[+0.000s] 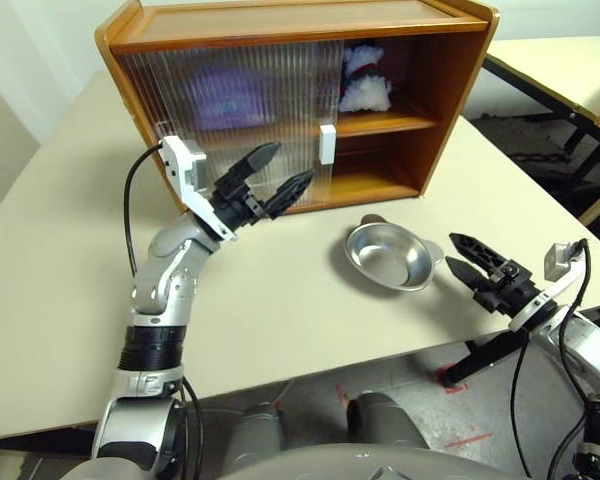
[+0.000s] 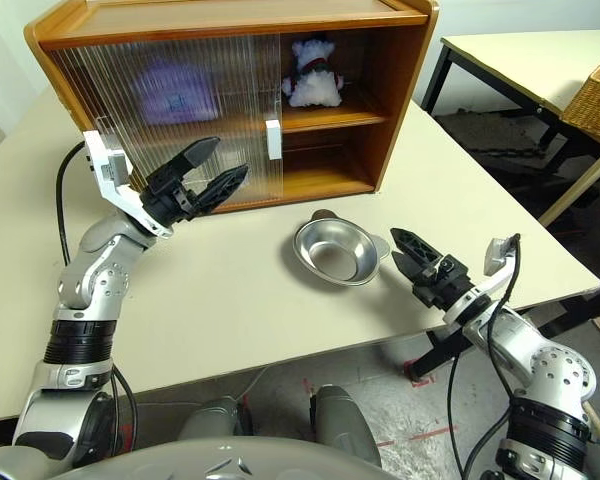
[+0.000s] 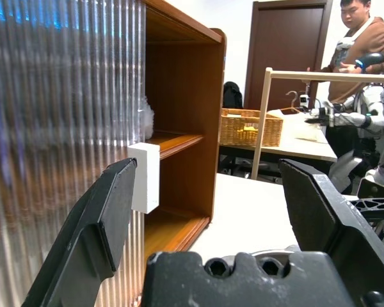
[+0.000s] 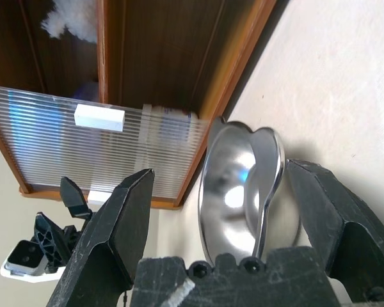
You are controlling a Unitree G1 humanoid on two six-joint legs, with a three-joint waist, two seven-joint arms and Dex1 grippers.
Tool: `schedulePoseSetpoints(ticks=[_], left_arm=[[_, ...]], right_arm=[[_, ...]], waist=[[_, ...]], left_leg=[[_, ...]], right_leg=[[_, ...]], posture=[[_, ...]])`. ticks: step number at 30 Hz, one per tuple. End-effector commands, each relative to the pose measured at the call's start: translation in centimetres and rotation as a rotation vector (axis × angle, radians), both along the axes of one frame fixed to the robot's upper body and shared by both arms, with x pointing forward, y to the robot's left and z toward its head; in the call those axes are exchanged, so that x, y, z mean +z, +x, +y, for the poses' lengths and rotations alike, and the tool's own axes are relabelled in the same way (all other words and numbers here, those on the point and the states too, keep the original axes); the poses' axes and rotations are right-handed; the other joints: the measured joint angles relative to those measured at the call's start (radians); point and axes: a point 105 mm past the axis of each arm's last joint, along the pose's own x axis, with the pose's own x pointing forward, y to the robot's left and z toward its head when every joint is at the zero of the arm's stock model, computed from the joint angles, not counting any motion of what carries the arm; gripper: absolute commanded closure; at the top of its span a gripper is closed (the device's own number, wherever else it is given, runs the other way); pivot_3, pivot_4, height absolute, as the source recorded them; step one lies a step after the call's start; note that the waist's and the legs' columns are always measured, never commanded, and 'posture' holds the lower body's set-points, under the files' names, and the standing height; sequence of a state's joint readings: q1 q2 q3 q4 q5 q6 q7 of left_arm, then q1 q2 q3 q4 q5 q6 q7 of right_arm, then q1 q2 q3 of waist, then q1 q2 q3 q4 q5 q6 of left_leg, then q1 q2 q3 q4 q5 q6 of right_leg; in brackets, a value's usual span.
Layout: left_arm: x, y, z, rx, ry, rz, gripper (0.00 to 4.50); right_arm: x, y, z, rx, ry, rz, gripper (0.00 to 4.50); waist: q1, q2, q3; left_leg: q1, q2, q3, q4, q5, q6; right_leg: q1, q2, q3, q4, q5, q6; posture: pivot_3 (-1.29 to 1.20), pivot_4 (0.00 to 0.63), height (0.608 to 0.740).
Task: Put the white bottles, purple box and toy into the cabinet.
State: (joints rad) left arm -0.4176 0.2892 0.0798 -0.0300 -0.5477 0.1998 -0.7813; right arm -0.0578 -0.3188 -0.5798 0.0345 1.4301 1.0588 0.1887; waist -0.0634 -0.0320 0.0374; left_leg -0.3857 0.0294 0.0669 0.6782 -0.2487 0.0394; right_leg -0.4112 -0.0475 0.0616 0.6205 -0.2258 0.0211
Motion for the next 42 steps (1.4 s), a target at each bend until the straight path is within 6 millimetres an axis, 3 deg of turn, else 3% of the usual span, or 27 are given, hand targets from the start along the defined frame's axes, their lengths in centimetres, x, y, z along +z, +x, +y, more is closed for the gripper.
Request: schedulePoseSetpoints(ticks=[1, 10, 18, 22, 31, 35, 42], left_arm=[[0.1, -0.2, 0.2, 0.009, 0.006, 0.0, 0.0], [0.3, -0.5, 0.9, 0.035, 0.017, -0.003, 0.0], [0.5, -0.6, 0.8, 0.039, 0.016, -0.007, 0.0], [0.6, -0.6, 0.7, 0.037, 0.016, -0.01, 0.0], [0.8, -0.5, 0.6, 0.032, 0.017, -0.012, 0.0], [0.8, -0.4, 0.5, 0.028, 0.018, -0.012, 0.0], [0.8, -0.3, 0.6, 0.025, 0.021, -0.013, 0.0]], right_arm=[[-0.2, 0.6, 1.1, 0.017, 0.02, 0.015, 0.02], [0.6, 1.5, 2.3, -0.003, 0.027, 0.008, 0.02], [1.3, 1.9, 1.9, -0.029, 0.007, 0.004, 0.02], [1.5, 2.1, 1.7, -0.043, 0.008, -0.001, 1.0], [1.4, 2.6, 1.4, -0.064, 0.004, -0.009, 4.42], [1.4, 2.7, 1.2, -0.074, 0.004, -0.012, 4.47], [3.9, 3.7, 0.6, -0.136, 0.137, -0.085, 4.47]], waist=[[0.001, 0.0, 0.0], [0.014, 0.0, 0.0], [0.028, 0.0, 0.0], [0.027, 0.0, 0.0], [0.028, 0.001, 0.0], [0.028, 0.001, 0.0], [0.026, 0.001, 0.001]], left_leg=[[0.0, 0.0, 0.0, 0.0, 0.0, 0.0], [-0.001, 0.0, -0.001, -0.001, 0.0, 0.0], [0.0, 0.0, -0.001, -0.002, 0.0, 0.0], [-0.001, 0.0, -0.001, -0.002, 0.0, 0.0], [-0.001, 0.0, -0.001, -0.003, 0.0, 0.0], [-0.001, 0.0, -0.001, -0.003, 0.0, 0.0], [-0.001, 0.0, -0.001, -0.003, 0.0, 0.0]], right_leg=[[0.0, 0.0, 0.0, 0.0, 0.0, 0.0], [0.0, 0.0, 0.0, -0.001, 0.001, 0.003], [-0.001, 0.0, -0.001, -0.002, 0.0, 0.003], [-0.001, -0.001, 0.0, -0.002, 0.0, 0.003], [-0.001, -0.001, -0.001, -0.002, 0.0, 0.003], [-0.001, -0.001, -0.001, -0.002, 0.0, 0.003], [-0.001, -0.001, 0.0, -0.002, 0.0, 0.003]], posture=[[0.03, 0.0, 0.74], [0.06, 0.0, 0.74], [0.06, 0.0, 0.74], [0.06, 0.0, 0.74], [0.05, 0.0, 0.74], [0.05, 0.0, 0.74], [0.04, 0.0, 0.74]])
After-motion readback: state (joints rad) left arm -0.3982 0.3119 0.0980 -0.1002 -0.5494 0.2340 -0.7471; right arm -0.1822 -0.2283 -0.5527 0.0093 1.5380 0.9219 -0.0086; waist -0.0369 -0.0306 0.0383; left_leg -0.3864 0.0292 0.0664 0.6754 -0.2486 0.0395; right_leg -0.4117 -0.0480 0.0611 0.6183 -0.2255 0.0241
